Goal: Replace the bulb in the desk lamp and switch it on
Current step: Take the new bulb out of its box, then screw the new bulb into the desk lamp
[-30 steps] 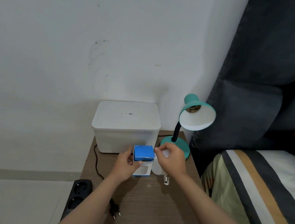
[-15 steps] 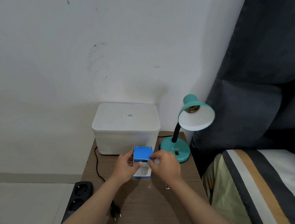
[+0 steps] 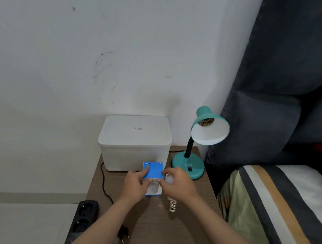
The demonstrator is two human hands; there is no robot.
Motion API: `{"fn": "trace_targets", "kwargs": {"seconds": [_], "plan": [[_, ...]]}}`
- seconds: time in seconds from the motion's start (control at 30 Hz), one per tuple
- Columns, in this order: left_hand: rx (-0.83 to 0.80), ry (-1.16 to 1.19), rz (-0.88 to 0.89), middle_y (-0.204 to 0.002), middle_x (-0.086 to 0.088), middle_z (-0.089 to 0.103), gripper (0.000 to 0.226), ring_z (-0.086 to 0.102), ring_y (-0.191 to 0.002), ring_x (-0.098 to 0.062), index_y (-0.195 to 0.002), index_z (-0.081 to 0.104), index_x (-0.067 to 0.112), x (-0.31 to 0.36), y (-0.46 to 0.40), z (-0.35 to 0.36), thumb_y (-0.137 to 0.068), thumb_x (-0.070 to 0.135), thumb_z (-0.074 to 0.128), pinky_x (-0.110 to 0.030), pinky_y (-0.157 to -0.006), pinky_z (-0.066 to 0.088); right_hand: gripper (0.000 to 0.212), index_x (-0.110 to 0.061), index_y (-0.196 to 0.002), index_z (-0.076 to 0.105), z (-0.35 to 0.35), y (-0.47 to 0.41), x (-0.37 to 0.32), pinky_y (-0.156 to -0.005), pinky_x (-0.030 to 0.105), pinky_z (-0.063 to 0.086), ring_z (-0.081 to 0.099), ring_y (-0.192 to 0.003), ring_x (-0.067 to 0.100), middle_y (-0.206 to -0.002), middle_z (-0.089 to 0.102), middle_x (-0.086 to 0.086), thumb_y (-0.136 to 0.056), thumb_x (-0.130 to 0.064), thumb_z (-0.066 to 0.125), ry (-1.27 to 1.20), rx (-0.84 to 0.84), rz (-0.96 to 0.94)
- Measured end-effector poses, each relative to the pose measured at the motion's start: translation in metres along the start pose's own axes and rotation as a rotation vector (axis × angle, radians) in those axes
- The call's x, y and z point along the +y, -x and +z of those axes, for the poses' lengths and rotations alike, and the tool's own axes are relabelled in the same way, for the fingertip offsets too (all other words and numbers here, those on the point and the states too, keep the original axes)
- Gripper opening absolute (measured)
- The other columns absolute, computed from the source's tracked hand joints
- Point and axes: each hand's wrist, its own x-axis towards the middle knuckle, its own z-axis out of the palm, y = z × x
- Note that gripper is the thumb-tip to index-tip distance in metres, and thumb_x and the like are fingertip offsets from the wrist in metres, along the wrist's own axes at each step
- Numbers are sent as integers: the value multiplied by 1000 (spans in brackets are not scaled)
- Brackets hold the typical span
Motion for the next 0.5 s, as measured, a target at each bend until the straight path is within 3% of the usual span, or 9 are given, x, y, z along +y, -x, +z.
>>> {"fn": "trace_targets", "kwargs": {"seconds": [0.17, 0.27, 0.37, 0.43, 0.5], "plan": [[-33, -120, -19, -121, -10, 45, 55, 50, -100, -13, -142, 34, 25, 23, 11, -8, -92, 32, 56, -22, -78, 50, 46, -26, -119, 52, -33, 15, 1, -89, 26, 43, 49, -108, 18, -121, 42, 2, -78, -8, 63, -283, -98, 91], [-22, -202, 0, -126, -11, 39, 58, 43, -116, -23, -141, 35, 19, 38, 16, -13, -91, 36, 56, -32, -95, 44, 51, -24, -122, 52, -56, 27, 14, -90, 23, 40, 50, -105, 15, -121, 42, 1, -76, -19, 73, -285, -18, 99], [8, -252, 93, -125, -11, 41, 53, 43, -119, -27, -134, 43, 16, 60, 15, -15, -88, 37, 58, -34, -95, 41, 58, -28, -113, 57, -74, 36, 28, -86, 22, 44, 53, -99, 14, -114, 42, -1, -63, -35, 85, -335, 117, 114], [34, -249, 170, -125, -10, 42, 52, 44, -118, -25, -132, 45, 15, 80, 12, -14, -87, 37, 59, -31, -94, 40, 48, -29, -101, 59, -83, 39, 33, -79, 22, 48, 54, -91, 12, -109, 42, 0, -62, -34, 85, -400, 241, 143], [57, -230, 242, -125, -9, 43, 54, 44, -118, -23, -134, 43, 16, 104, 8, -10, -87, 38, 59, -31, -96, 39, 41, -26, -96, 55, -91, 38, 37, -78, 33, 55, 54, -88, 13, -108, 45, 3, -66, -32, 82, -494, 355, 194]]}}
